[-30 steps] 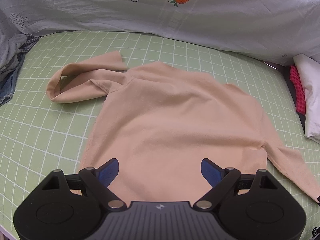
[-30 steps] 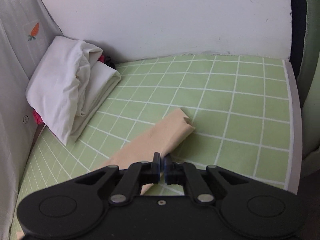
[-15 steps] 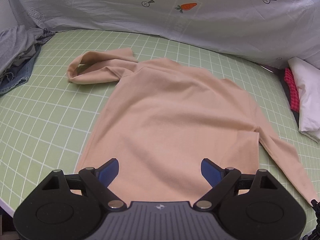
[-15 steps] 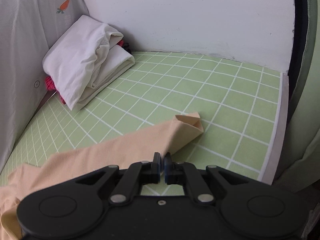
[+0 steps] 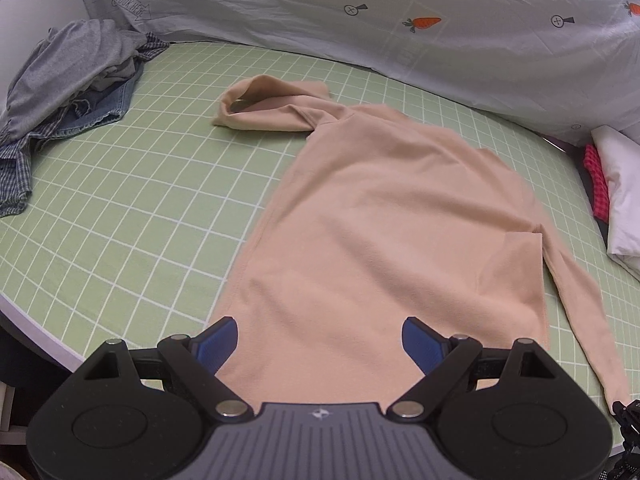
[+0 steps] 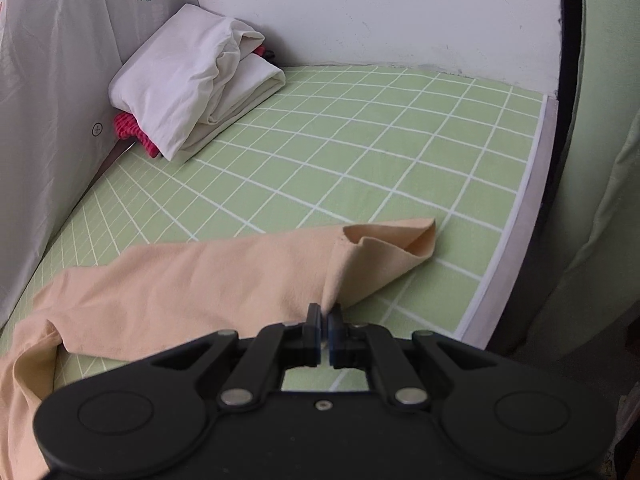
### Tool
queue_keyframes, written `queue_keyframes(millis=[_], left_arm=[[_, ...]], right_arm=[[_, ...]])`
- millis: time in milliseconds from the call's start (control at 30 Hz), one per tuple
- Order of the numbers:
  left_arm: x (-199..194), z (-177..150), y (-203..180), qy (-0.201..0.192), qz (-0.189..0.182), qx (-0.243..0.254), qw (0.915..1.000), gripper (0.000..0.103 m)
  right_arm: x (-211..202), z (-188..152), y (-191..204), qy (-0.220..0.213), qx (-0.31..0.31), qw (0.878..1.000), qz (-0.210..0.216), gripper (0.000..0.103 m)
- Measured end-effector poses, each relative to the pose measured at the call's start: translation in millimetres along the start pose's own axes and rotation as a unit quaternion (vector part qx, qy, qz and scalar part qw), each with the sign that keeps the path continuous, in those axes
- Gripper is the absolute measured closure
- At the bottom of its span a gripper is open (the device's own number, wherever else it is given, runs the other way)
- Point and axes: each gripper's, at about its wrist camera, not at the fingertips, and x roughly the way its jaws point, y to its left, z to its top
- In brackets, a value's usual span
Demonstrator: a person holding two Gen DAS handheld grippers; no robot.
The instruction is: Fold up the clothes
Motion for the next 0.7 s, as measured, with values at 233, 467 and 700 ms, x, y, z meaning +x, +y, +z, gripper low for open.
queue_keyframes(millis=[233,467,700], left_arm=[[-1,17,49,-0.027,-0.002,-0.015,0.9995,0.014],[2,29,71,-0.025,0.005,-0.037,0.9990,0.014],[9,31,45,-0.012,-0.011,-0.025,0.9996,0.013]], right_arm=[[-5,-13,15,-0.011,0.006,1.000,-0.020,0.099],[-6,-15,21,-0.012,0.022,0.999,-0.030,0.094],[-12,-10,33,0.028,0.008,1.000,0.003,0.056]])
